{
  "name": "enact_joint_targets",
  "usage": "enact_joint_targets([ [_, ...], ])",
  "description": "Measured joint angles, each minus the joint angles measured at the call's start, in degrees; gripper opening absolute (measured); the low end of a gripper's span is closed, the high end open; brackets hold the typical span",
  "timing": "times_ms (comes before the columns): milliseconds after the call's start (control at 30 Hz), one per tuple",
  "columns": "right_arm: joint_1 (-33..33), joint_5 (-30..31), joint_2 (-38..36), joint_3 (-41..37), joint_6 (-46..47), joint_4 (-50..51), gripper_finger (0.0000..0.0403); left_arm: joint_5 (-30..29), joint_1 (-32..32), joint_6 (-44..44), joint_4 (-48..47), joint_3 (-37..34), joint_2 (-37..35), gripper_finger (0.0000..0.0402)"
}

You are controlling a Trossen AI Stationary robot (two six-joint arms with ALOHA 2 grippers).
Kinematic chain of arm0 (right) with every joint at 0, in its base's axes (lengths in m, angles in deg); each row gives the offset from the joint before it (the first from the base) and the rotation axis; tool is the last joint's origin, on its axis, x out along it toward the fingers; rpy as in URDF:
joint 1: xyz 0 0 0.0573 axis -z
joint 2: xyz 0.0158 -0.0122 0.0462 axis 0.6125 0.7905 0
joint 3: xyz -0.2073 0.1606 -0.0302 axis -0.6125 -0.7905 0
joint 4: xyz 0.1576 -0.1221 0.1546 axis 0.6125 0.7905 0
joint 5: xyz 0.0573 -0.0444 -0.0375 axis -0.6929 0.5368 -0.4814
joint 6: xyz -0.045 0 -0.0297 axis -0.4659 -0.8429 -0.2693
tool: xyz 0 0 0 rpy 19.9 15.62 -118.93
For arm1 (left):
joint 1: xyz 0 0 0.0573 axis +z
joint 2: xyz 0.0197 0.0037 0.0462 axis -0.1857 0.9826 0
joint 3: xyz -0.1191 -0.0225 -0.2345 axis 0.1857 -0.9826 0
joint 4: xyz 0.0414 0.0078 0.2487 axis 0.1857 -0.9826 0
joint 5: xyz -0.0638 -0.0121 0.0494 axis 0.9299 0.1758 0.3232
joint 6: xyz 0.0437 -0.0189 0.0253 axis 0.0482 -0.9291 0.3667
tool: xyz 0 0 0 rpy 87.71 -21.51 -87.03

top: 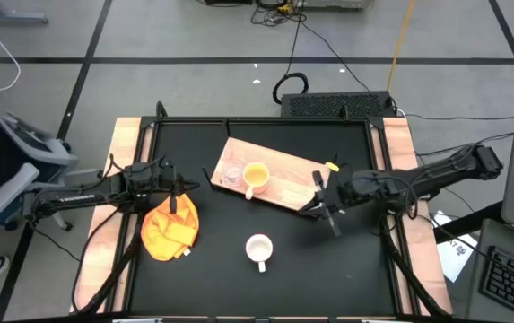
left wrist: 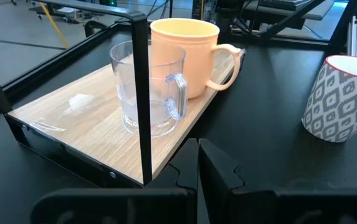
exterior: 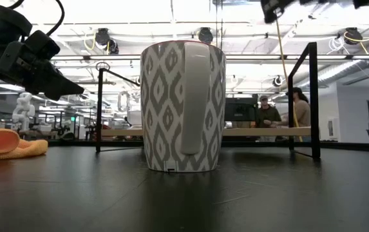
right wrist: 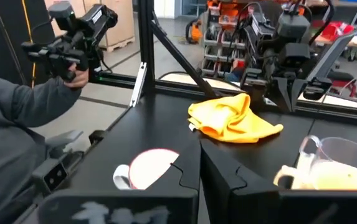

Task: Stack small to large cups/mugs on shelf
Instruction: Put the light orange mug on the shelf

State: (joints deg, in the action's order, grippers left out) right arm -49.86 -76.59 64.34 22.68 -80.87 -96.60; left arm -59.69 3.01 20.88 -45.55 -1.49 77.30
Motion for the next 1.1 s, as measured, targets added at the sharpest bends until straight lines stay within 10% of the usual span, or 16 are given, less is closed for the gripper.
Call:
enact_joint_targets([
  [433, 7.1, 0.0, 17.1, 24.7, 6.4, 25.5, 0.0, 0.0, 0.0, 0.0, 0.0, 0.0, 0.0, 0.0017],
  [1100, 14.5, -5.3, 19.3, 25.7, 9.8, 27.5, 0.0, 0.0, 0.0, 0.6, 0.0, 0.0, 0.0, 0.0017],
])
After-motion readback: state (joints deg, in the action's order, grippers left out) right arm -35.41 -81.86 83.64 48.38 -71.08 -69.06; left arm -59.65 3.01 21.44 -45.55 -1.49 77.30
